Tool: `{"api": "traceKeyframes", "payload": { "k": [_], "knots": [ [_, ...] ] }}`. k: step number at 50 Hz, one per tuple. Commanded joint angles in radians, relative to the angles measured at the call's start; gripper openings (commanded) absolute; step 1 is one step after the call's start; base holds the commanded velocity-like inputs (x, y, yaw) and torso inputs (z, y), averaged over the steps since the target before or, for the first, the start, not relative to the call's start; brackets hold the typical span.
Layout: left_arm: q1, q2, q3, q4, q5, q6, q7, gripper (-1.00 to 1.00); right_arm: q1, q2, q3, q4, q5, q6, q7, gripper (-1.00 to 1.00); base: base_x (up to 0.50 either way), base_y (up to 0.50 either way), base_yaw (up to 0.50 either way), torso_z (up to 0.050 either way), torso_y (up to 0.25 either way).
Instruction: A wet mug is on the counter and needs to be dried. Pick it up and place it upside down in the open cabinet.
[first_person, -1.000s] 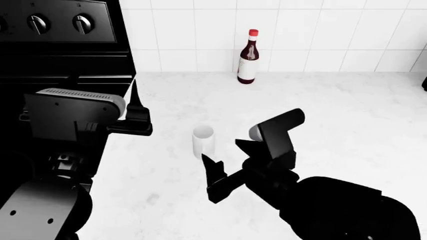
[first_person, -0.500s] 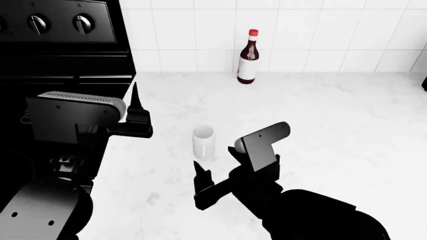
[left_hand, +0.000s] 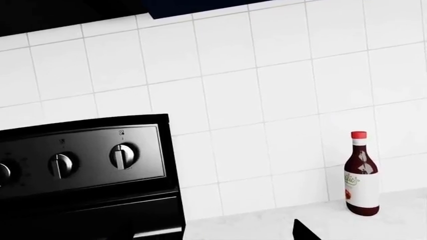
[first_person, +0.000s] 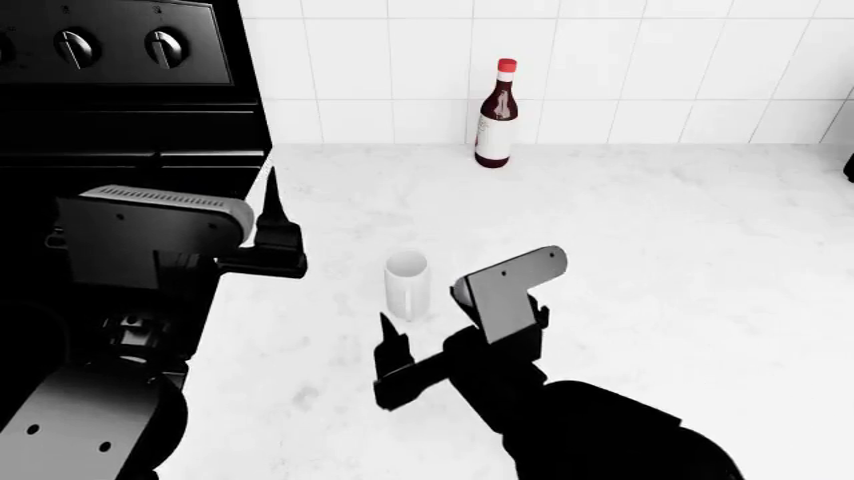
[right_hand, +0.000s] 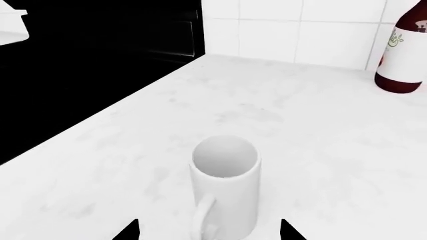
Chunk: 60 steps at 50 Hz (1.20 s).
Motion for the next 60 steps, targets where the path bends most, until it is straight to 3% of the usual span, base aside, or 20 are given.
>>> {"api": "traceKeyframes", "payload": {
  "k": [1, 60],
  "knots": [
    [0.002, -0.004, 0.004, -0.003, -0.002, 0.005, -0.003, 1.00, 0.003, -0.013, -0.019, 0.028, -0.039, -0.035, 0.009, 1.00, 0.00, 0.00, 0.00, 0.000, 0.000],
    [-0.002, -0.023, -0.003, 0.019, -0.034, -0.009, -0.017, 1.00, 0.057, -0.048, -0.093, 0.214, -0.107, -0.140, -0.051, 1.00, 0.00, 0.00, 0.00, 0.000, 0.000]
  ]
}}
